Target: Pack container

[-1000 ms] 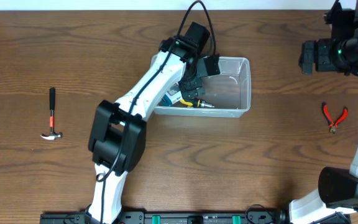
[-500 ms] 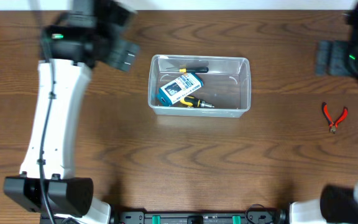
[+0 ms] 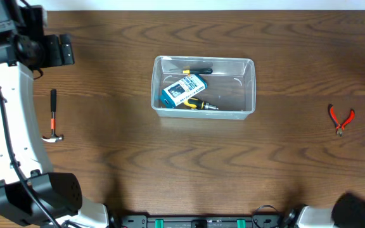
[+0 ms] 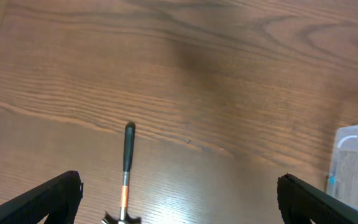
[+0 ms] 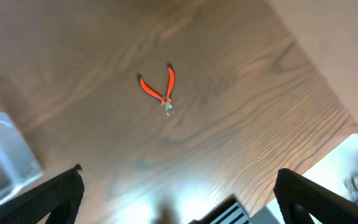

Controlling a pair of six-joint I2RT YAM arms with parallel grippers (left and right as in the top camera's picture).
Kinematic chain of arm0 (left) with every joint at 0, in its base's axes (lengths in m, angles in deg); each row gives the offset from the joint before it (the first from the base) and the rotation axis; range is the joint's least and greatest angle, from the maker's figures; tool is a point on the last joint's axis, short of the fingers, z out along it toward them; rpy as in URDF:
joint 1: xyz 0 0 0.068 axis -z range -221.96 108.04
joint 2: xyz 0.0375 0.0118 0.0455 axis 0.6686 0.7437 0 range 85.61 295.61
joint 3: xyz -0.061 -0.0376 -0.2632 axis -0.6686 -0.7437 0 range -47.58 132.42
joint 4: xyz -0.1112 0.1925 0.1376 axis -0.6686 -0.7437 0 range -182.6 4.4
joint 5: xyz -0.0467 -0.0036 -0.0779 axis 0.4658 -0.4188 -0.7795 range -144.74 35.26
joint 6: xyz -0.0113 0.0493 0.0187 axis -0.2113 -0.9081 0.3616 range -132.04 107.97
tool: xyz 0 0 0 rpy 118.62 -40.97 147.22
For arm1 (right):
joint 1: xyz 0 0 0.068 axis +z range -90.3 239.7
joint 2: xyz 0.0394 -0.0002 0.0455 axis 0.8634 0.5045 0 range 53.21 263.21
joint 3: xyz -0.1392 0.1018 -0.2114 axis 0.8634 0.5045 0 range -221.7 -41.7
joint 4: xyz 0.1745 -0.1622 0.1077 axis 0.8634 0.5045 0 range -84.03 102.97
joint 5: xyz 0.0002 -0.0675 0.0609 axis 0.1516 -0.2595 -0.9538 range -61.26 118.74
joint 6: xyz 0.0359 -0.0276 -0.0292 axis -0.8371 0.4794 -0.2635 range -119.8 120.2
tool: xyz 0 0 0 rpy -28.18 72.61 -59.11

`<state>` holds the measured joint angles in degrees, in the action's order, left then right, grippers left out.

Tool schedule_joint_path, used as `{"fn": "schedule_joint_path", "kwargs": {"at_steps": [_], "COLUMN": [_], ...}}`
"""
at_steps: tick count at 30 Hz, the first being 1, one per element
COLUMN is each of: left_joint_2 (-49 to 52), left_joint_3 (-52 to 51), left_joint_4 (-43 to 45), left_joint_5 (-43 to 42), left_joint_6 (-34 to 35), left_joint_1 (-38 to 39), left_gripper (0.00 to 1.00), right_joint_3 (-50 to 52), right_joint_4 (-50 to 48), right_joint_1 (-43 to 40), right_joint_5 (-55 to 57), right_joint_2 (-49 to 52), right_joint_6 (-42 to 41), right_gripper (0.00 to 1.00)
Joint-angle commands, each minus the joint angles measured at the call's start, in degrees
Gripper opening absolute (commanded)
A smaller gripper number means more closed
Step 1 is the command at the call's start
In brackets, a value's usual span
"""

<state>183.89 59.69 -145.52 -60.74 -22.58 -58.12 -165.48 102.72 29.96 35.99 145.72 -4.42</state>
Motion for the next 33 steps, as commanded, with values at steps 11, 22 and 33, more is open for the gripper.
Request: {"fn": "schedule_joint_path", "kwargs": {"at_steps": [11,22,33], "left_joint_2": [0.2,0.2,0.2], "left_joint_3": [-0.5,-0.5,-0.5], "left_joint_4": [0.0,0.2,0.7], "left_joint_5": [-2.0,-2.0,-2.0], "left_joint_6": [1.4,1.4,1.4], "left_joint_1": [0.2,0.2,0.2], "left_gripper": [0.98,0.98,0.98], "right_joint_3": [1.0,3.9,30.3], "right_joint_4": [-1.6,0.6,-6.9], "right_joint_1": [-0.7,-0.6,2.1], "right_joint_5": [-11.1,-10.1,-10.8], "right_joint_2": [27.0,29.6,4.5], "right_joint_6": [16.5,13.3,10.9], "right_gripper": [0.99,0.99,0.99]}}
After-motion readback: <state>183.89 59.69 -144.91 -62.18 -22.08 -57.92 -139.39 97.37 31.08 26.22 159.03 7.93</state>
